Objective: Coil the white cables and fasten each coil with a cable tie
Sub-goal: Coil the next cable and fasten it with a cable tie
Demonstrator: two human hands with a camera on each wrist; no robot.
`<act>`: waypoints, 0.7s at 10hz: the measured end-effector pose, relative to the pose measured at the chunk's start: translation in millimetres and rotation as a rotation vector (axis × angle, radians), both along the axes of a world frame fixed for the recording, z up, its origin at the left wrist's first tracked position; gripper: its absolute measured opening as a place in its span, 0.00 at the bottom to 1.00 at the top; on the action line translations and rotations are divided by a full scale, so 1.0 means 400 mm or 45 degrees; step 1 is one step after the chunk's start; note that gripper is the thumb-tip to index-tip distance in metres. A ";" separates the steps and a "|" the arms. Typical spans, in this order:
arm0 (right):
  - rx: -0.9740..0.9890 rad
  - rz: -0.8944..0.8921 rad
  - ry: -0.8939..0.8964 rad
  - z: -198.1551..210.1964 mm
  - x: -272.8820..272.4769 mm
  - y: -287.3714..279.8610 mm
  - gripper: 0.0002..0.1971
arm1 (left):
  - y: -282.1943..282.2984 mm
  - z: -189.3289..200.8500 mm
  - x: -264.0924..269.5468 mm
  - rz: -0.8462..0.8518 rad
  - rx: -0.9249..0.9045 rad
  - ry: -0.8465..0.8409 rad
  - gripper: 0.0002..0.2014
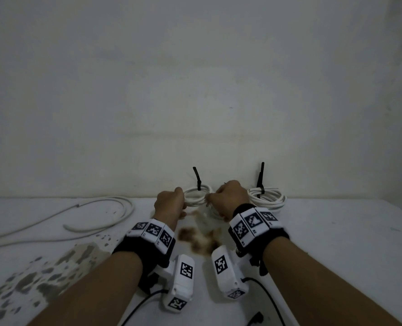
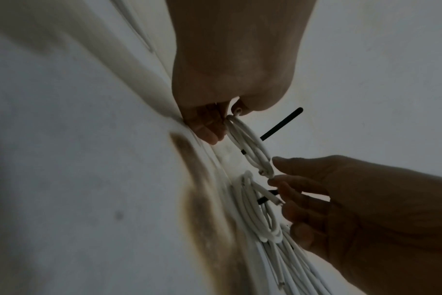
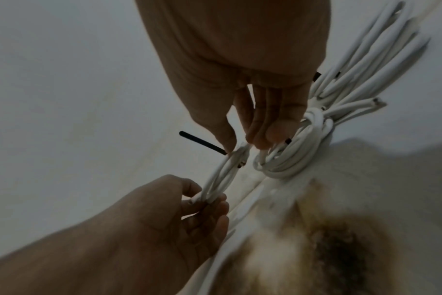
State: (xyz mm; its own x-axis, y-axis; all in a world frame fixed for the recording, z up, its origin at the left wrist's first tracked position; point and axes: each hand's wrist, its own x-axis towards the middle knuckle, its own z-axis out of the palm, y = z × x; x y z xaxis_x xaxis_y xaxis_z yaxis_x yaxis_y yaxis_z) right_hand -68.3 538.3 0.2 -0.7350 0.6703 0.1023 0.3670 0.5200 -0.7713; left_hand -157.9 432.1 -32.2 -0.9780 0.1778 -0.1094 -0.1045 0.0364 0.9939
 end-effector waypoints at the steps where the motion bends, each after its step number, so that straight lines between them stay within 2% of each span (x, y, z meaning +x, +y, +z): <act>1: 0.156 0.073 -0.118 -0.001 -0.014 -0.006 0.14 | -0.011 -0.002 -0.013 0.002 -0.040 0.017 0.15; 2: 0.367 0.202 -0.337 0.000 -0.027 -0.017 0.09 | -0.022 -0.002 -0.025 0.022 -0.208 0.082 0.17; 3: 0.531 0.265 -0.461 0.007 -0.031 -0.028 0.08 | -0.027 -0.017 -0.067 -0.013 -0.311 0.119 0.17; 4: 0.856 0.341 -0.615 0.008 -0.022 -0.039 0.13 | -0.030 -0.025 -0.092 -0.060 -0.432 0.176 0.14; 5: 0.981 0.417 -0.689 0.001 -0.014 -0.044 0.18 | -0.036 -0.028 -0.098 -0.074 -0.432 0.160 0.06; 6: 0.974 0.478 -0.773 -0.002 -0.012 -0.043 0.17 | -0.049 -0.021 -0.088 -0.117 -0.333 0.065 0.09; 7: 0.996 0.477 -0.807 -0.001 -0.008 -0.040 0.17 | -0.058 -0.018 -0.084 -0.182 -0.368 0.041 0.09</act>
State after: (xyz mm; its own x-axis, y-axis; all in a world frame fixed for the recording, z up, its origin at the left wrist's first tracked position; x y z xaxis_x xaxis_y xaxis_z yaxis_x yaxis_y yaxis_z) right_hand -71.6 522.2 -0.3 -0.9499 0.3052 -0.0672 0.2980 0.9494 0.0994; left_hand -191.7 409.1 -39.5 -0.9492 0.2793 -0.1450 -0.0471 0.3294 0.9430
